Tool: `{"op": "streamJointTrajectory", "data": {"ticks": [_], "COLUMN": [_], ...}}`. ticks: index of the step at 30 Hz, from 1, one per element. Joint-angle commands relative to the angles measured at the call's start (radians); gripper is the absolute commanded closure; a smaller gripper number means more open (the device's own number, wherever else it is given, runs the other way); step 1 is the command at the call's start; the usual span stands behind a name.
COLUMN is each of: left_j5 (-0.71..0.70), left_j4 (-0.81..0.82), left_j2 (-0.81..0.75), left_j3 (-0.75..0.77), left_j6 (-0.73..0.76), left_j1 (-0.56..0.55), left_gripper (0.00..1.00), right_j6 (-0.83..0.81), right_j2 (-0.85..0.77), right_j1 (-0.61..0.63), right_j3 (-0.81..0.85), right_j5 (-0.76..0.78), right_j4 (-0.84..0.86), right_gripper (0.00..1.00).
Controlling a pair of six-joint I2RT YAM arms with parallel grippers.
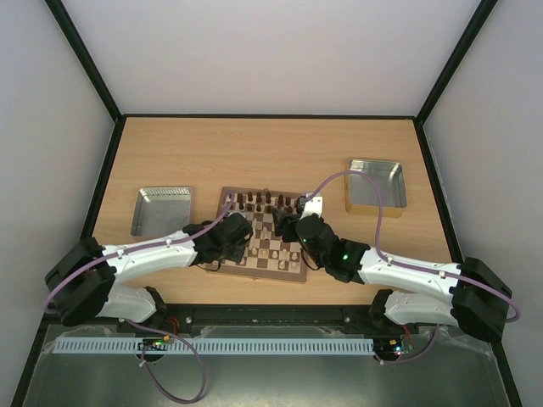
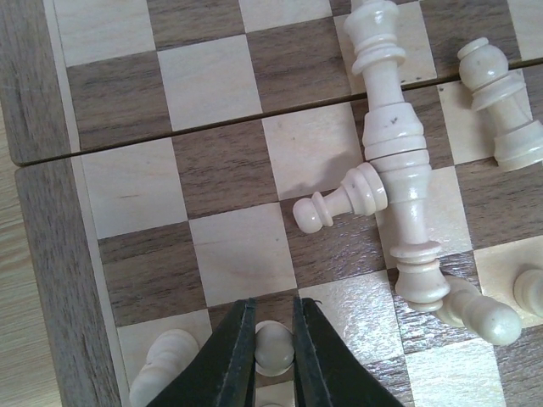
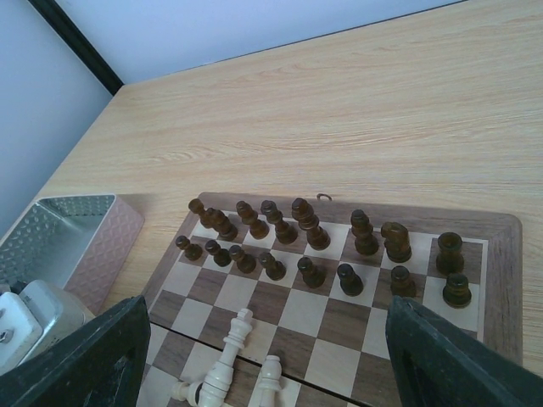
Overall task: Set up the chess pieces on the board
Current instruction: Place the chess piece on the chessboard, then pick up the chess piece from the chessboard.
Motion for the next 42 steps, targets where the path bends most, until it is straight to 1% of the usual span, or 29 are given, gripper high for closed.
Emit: {"op": "streamJointTrajectory", "data": {"ticks": [1,8,12,15,18,21,24,25,29,32,36,42], "left_j5": [-0.007,0.002,0.016,0.024,0.032,0.046,0.051,0.052,0.067,0.099,0.123,0.138], "left_j4": [-0.033,-0.066,-0.067,-0.056,-0.034,-0.01,0.009,0.014,0.034,0.044,0.043,0.053], "left_j2": [0.002,-0.046,-0.088,-0.124,-0.173,-0.23,-0.299,-0.323,-0.415,-0.463,-0.476,-0.477], "left_j3": [0.009,0.042,0.055,0.061,0.052,0.029,-0.006,-0.018,-0.062,-0.089,-0.107,-0.118], "left_j6": [-0.004,-0.001,-0.002,-0.004,-0.015,-0.034,-0.056,-0.064,-0.09,-0.091,-0.082,-0.071], "left_j1": [-0.005,-0.004,0.002,0.018,0.053,0.101,0.154,0.171,0.243,0.281,0.305,0.314], "left_gripper": [0.85,0.77,0.74,0.72,0.68,0.65,0.62,0.62,0.58,0.56,0.55,0.55], "right_j6": [0.014,0.025,0.044,0.073,0.094,0.105,0.125,0.133,0.159,0.153,0.162,0.196], "right_j2": [0.001,-0.02,-0.017,0.013,0.08,0.174,0.27,0.299,0.401,0.491,0.585,0.655], "right_j1": [-0.004,-0.004,-0.004,-0.004,-0.005,-0.007,-0.009,-0.008,-0.01,-0.009,-0.009,-0.008], "right_j3": [0.028,0.048,0.077,0.12,0.195,0.293,0.38,0.397,0.443,0.486,0.544,0.579], "right_j5": [0.015,0.007,-0.003,-0.01,-0.038,-0.098,-0.162,-0.183,-0.248,-0.28,-0.301,-0.304], "right_j4": [-0.002,-0.023,-0.062,-0.121,-0.21,-0.319,-0.409,-0.423,-0.447,-0.47,-0.516,-0.521], "right_gripper": [0.25,0.25,0.26,0.26,0.3,0.42,0.5,0.52,0.53,0.51,0.51,0.58]}}
